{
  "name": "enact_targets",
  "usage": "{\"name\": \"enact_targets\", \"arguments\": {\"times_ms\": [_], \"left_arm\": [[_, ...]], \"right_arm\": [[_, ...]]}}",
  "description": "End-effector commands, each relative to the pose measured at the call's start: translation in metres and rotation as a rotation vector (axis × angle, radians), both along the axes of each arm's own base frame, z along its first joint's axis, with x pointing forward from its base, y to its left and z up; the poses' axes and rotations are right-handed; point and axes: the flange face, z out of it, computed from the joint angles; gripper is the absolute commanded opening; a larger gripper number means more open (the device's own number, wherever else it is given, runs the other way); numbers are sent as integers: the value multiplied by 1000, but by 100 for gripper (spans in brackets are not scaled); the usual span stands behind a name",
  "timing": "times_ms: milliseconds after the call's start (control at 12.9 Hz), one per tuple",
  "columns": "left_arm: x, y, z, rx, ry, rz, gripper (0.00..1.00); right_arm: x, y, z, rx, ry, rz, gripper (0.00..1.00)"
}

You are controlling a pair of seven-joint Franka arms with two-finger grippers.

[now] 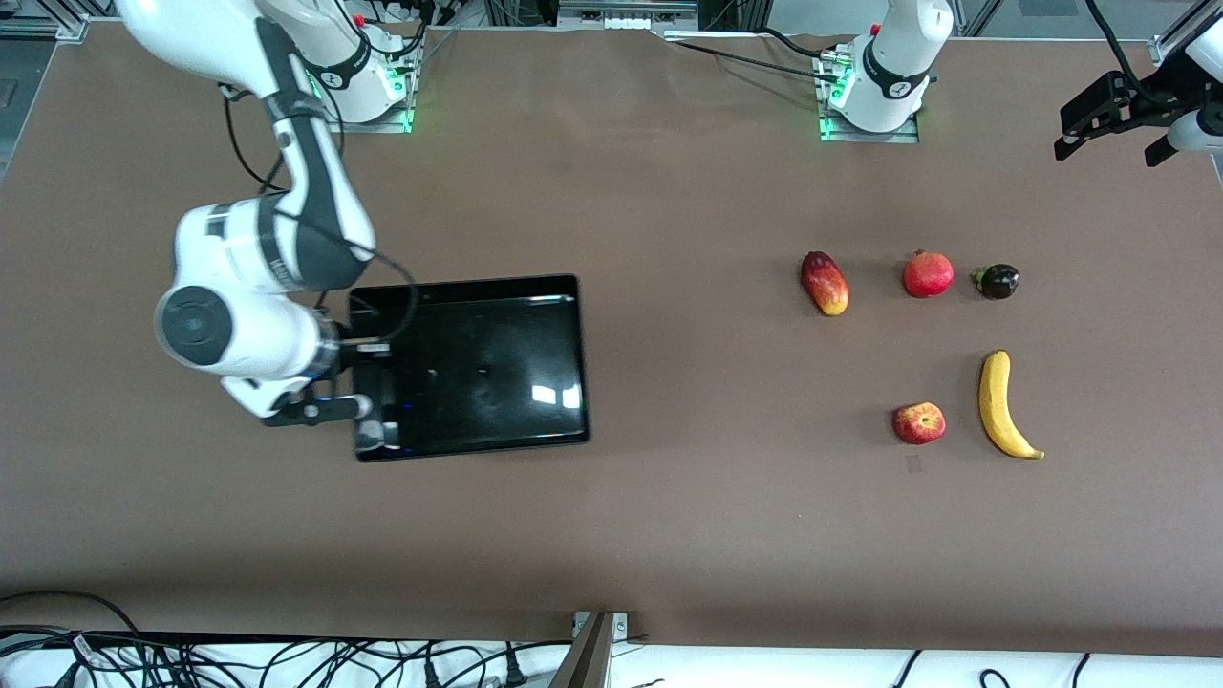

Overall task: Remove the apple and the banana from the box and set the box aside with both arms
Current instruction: 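Slide the black box away from the fruits with the right gripper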

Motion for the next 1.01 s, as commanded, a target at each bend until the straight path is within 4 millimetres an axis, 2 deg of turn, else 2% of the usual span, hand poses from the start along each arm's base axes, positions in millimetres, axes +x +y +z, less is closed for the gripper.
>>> {"name": "enact_targets", "arguments": {"times_ms": [0, 233, 544, 622, 699, 777, 933], "left_arm": [[-8, -3, 4, 9, -2, 9, 100], [-8, -4, 3, 7, 0, 22, 100], [-8, -5, -2, 7, 10, 25, 100], [-8, -5, -2, 7, 10, 25, 100], [-8, -5, -2, 8, 12, 25, 100], [-8, -5, -2, 8, 12, 25, 100], [-8, -5, -3, 8, 15, 25, 100]], "right_arm": [[-16, -50, -17, 7, -2, -1, 0], [-42, -87, -56, 2, -65, -18, 0], [-76, -110, -100, -16, -86, -61, 0], [-83, -115, -104, -14, -87, -75, 0], [-87, -116, -103, -8, -84, -81, 35], [-86, -116, -96, -4, -91, -90, 99], [-76, -111, -60, 24, -134, -99, 100]]}}
